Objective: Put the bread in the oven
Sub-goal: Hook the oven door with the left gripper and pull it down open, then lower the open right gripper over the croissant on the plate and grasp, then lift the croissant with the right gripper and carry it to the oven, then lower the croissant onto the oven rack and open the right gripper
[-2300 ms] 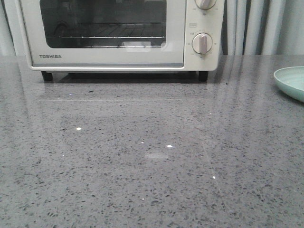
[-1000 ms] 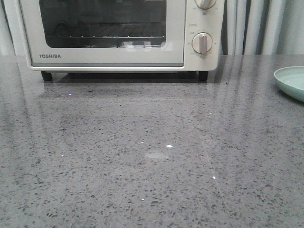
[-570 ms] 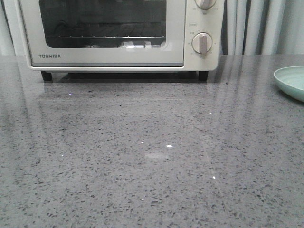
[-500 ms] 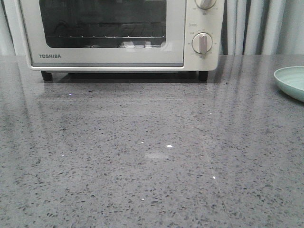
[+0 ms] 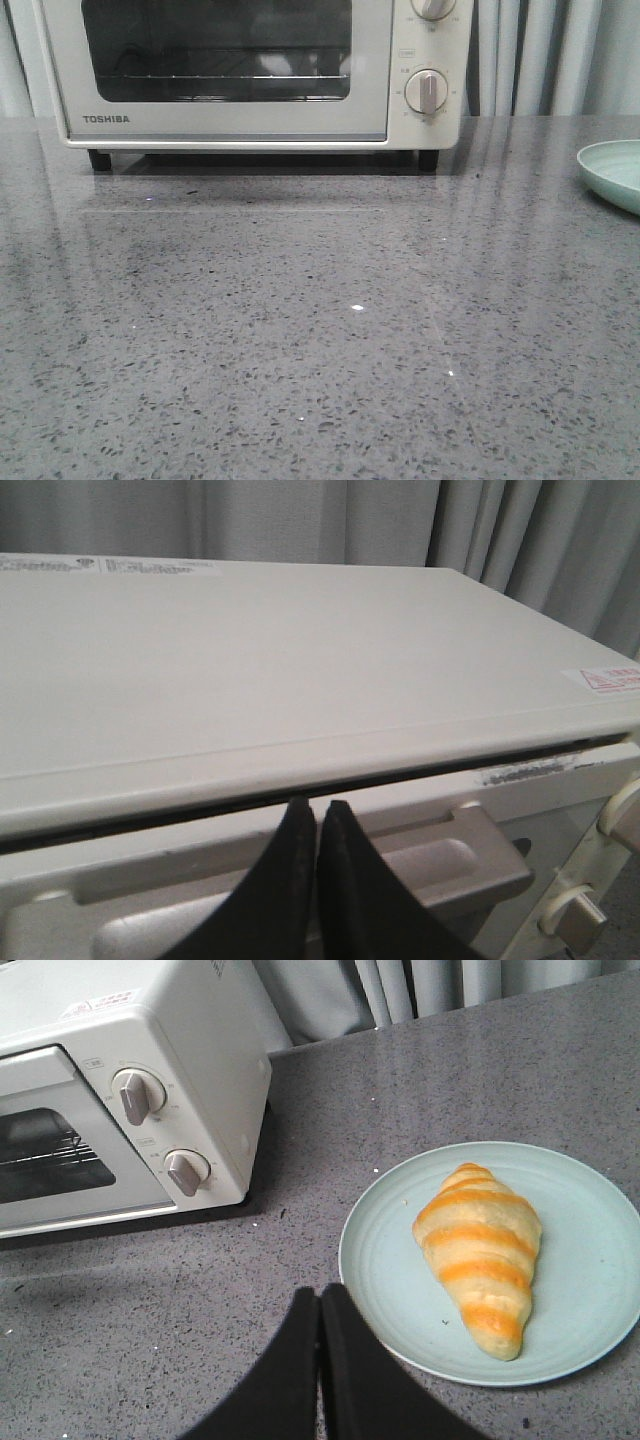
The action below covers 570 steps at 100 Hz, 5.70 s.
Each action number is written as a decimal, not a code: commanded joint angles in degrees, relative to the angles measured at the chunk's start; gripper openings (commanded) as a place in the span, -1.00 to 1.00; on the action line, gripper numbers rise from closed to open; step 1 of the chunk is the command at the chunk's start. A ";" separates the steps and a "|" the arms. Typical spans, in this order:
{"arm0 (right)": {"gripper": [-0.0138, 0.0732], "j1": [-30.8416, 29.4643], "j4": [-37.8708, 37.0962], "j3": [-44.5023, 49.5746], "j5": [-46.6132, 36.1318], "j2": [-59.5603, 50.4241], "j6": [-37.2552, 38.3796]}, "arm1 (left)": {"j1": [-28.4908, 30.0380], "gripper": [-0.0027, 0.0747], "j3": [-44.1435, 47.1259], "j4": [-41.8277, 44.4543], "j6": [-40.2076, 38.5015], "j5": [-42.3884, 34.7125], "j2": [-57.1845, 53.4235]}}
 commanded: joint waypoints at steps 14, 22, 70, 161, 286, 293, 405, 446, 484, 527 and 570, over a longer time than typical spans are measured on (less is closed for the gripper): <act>-0.84 0.09 -0.31 -1.95 -3.78 0.62 -0.32 | -1.08 -0.99 9.45 -3.03 -0.16 3.36 -8.66; -0.84 0.09 -0.31 -1.95 -1.69 0.62 -0.32 | -1.08 -0.99 12.56 -4.00 -0.24 5.23 -14.72; -0.84 0.09 -0.31 -1.95 3.42 0.98 -0.32 | -5.03 -0.99 13.78 -2.36 -0.24 21.76 -51.01; 0.56 -0.01 -18.40 -23.01 13.41 39.86 -0.32 | -4.85 -0.99 13.53 2.94 -0.24 35.39 -67.08; -0.84 -7.01 -17.22 -23.32 4.75 54.08 2.55 | -4.85 -0.99 13.53 2.27 -1.76 35.05 -67.08; -0.84 -6.23 -17.22 -23.32 5.33 51.80 2.30 | -4.85 -0.99 13.53 2.71 -1.76 35.05 -67.52; -0.84 39.70 -9.58 -35.36 15.19 38.67 -8.43 | 22.65 -0.99 6.83 3.29 7.45 47.05 -70.34; -0.84 39.70 -15.06 -52.71 15.49 56.65 -11.41 | 22.65 -0.99 7.71 2.51 7.45 47.05 -70.34; -0.84 39.70 -23.73 -64.21 13.22 70.88 -11.36 | 22.65 -0.99 9.03 2.42 7.45 46.70 -70.34; -0.84 39.45 -33.46 -69.52 6.32 79.15 -11.36 | 22.65 -0.99 9.03 2.28 7.45 46.67 -70.34; -0.65 39.36 -37.75 -69.87 5.47 80.74 -11.23 | 22.65 -0.99 9.03 1.91 7.45 46.89 -70.34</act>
